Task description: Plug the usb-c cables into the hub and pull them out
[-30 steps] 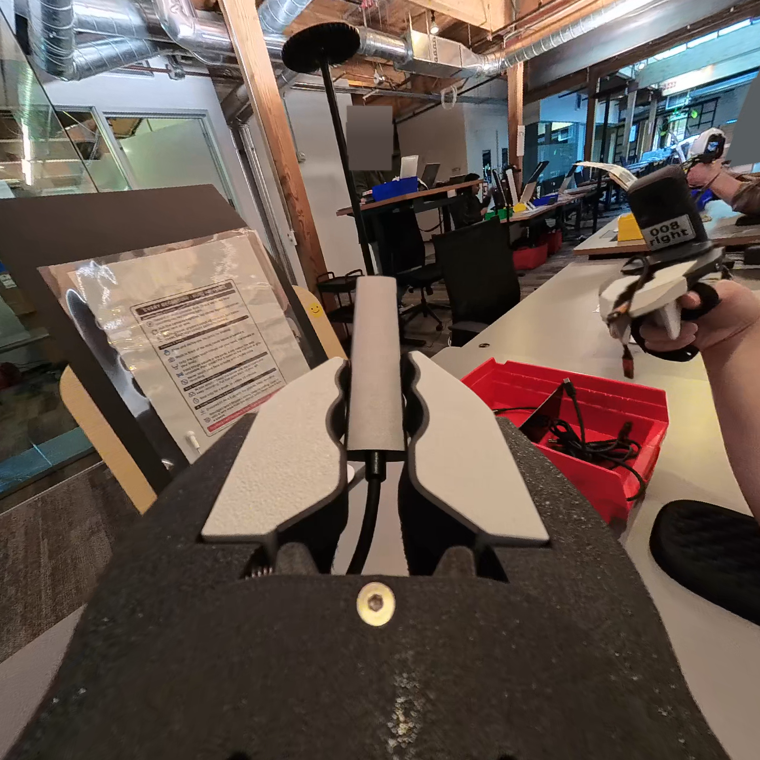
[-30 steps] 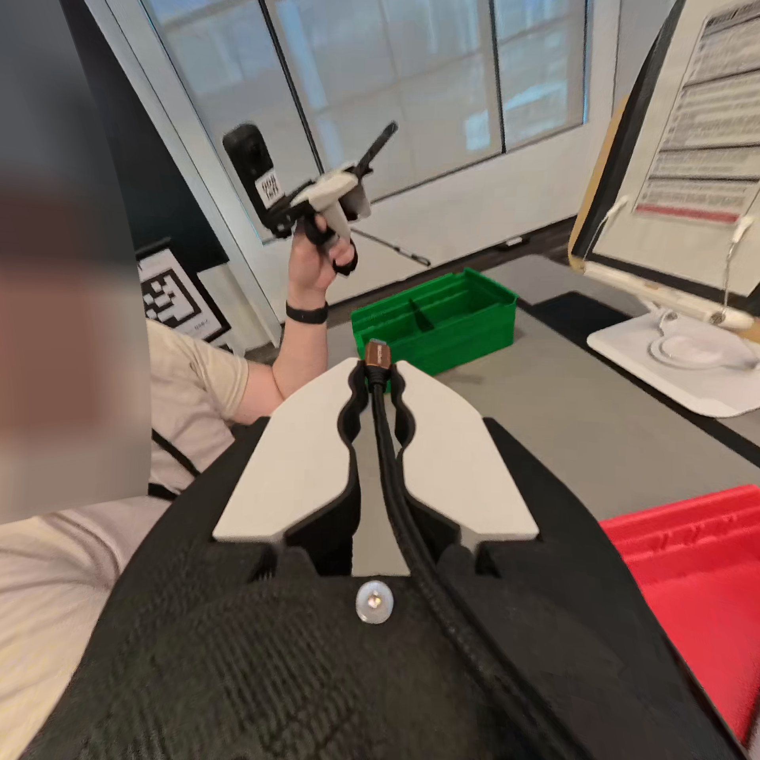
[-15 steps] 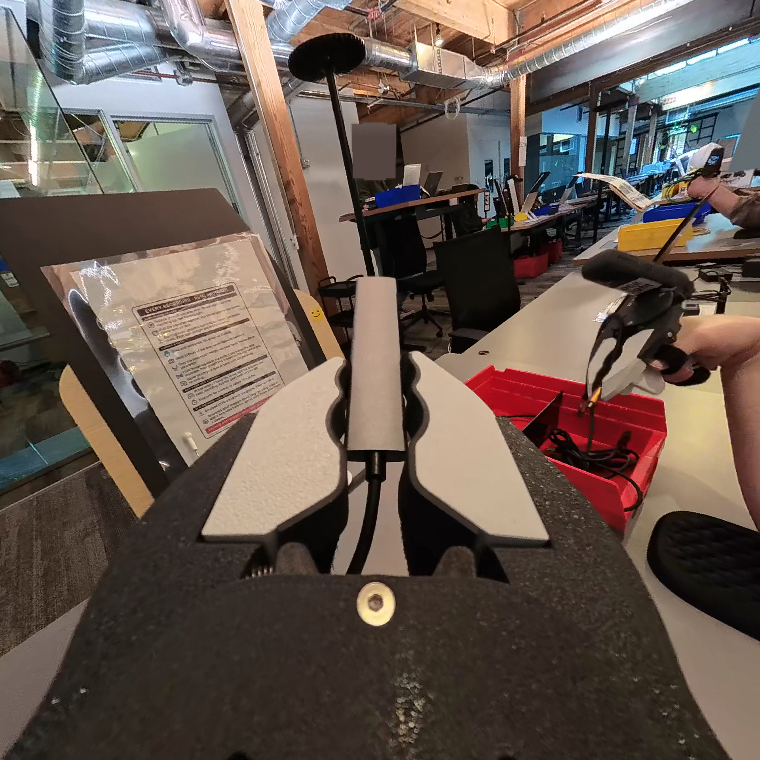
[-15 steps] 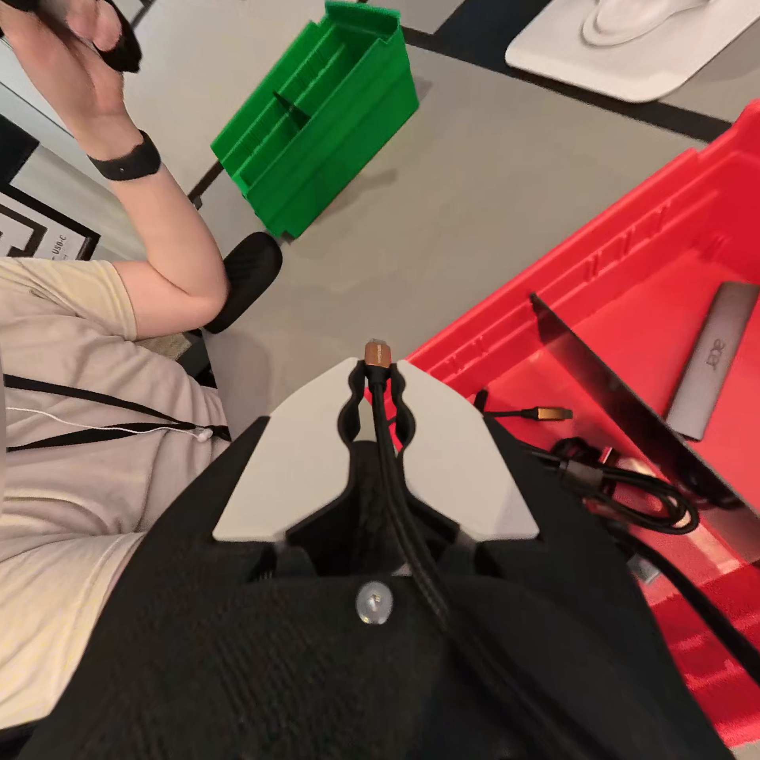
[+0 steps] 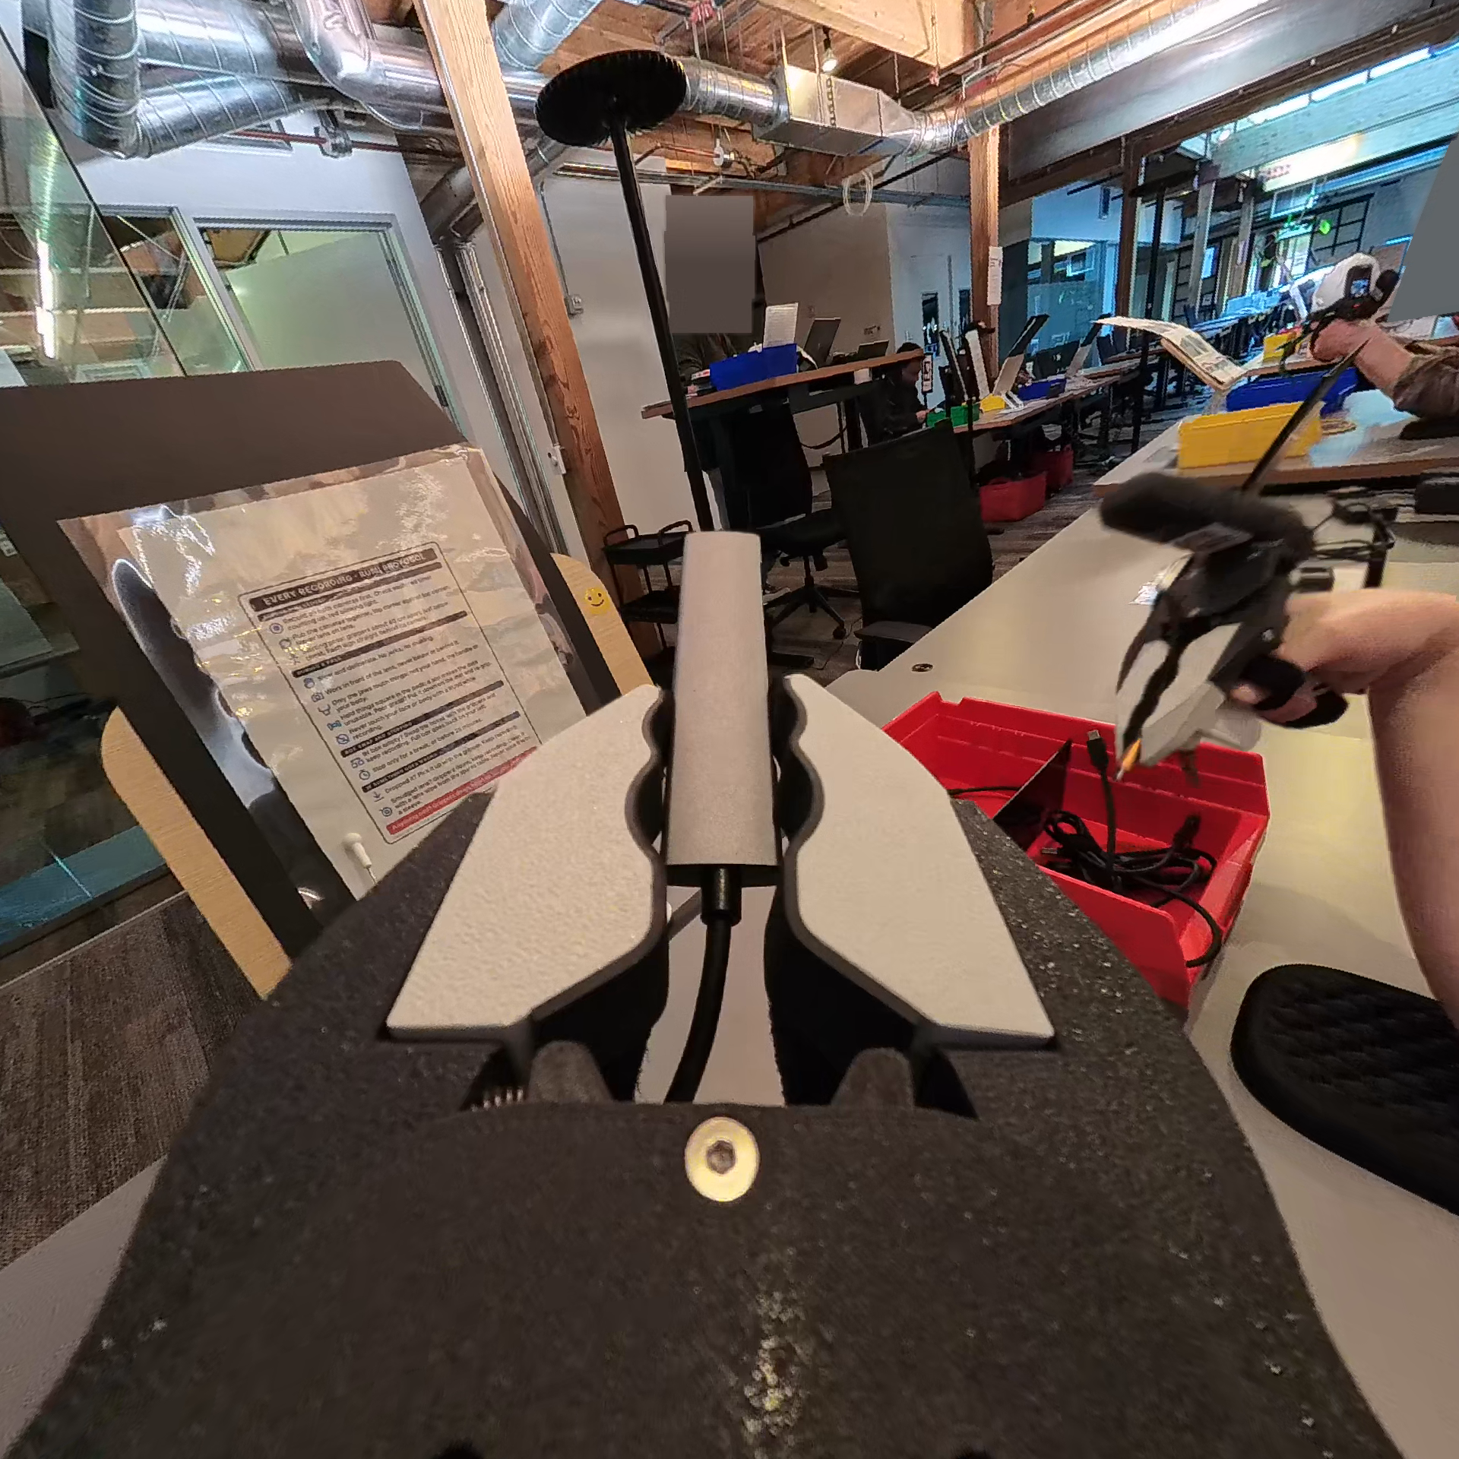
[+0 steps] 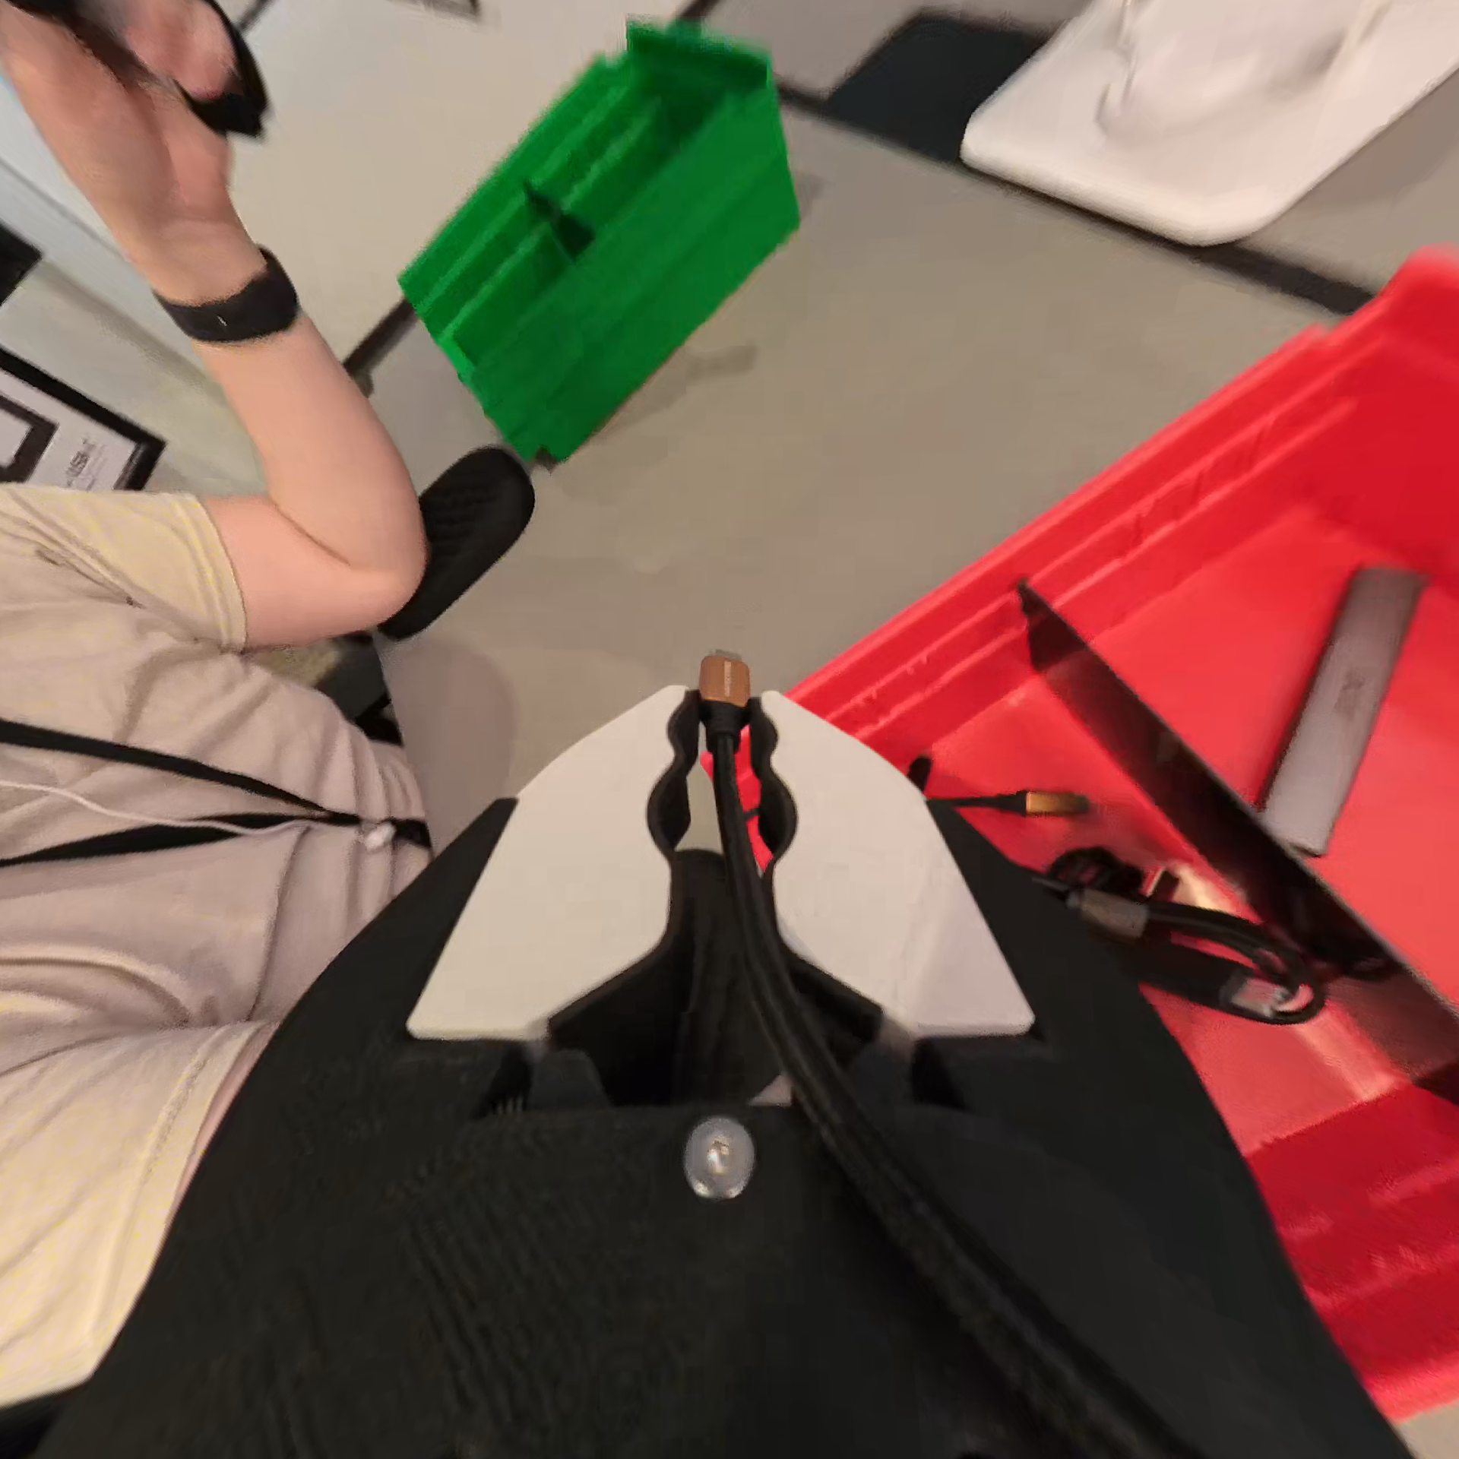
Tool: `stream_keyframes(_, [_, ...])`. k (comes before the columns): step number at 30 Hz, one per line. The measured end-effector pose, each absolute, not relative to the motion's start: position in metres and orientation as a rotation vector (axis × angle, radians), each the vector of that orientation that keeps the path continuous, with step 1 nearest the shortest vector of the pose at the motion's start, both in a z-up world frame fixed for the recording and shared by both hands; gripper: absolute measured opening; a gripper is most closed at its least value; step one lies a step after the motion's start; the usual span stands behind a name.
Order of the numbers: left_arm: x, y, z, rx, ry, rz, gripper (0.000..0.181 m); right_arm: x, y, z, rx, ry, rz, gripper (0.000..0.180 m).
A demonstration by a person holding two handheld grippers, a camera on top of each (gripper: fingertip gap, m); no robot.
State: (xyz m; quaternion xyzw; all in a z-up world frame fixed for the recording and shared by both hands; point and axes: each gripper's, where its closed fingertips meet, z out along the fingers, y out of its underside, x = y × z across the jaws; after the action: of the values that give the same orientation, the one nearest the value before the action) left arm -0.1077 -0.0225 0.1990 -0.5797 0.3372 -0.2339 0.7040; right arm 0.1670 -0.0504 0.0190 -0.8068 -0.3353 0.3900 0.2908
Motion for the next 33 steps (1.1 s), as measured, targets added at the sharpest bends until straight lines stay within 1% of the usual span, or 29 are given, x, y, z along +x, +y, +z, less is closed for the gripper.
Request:
stream_keyframes(5, [-0.107, -0.022, 0.197, -1.301, 0.756, -0.515, 0.023, 0.167, -0.042, -0.046, -2.430, -0.944, 1.164, 0.013])
stream_keyframes(8, [-0.106, -0.020, 0.196, -1.306, 0.757, -0.517, 0.023, 0.168, -0.037, -0.059, -2.473, -0.917, 1.211, 0.031])
stream_keyframes(9, [-0.105, -0.020, 0.195, -1.309, 0.759, -0.518, 0.023, 0.171, -0.038, -0.062, -2.506, -0.899, 1.212, 0.035])
stream_keyframes(12, [-0.103, -0.019, 0.193, -1.317, 0.768, -0.514, 0.023, 0.179, -0.041, -0.058, -2.522, -0.873, 1.154, 0.037])
stream_keyframes(18, [-0.099, -0.020, 0.190, -1.325, 0.785, -0.506, 0.023, 0.197, -0.046, -0.020, -2.400, -0.804, 0.886, 0.042])
stream_keyframes(22, [-0.100, -0.020, 0.191, -1.322, 0.784, -0.506, 0.023, 0.189, -0.060, -0.004, -2.307, -0.897, 0.845, 0.042])
stream_keyframes(24, [-0.100, -0.021, 0.191, -1.323, 0.783, -0.509, 0.023, 0.188, -0.055, -0.014, -2.363, -0.909, 0.800, 0.041])
stream_keyframes(26, [-0.100, -0.021, 0.191, -1.323, 0.785, -0.507, 0.023, 0.184, -0.055, -0.031, -2.491, -0.903, 0.837, 0.035])
stream_keyframes(29, [-0.101, -0.021, 0.192, -1.322, 0.785, -0.502, 0.023, 0.182, -0.057, -0.060, -2.662, -0.947, 0.843, 0.032])
stream_keyframes(33, [-0.103, -0.020, 0.192, -1.322, 0.780, -0.501, 0.023, 0.181, -0.047, -0.071, -2.682, -0.917, 0.936, 0.035])
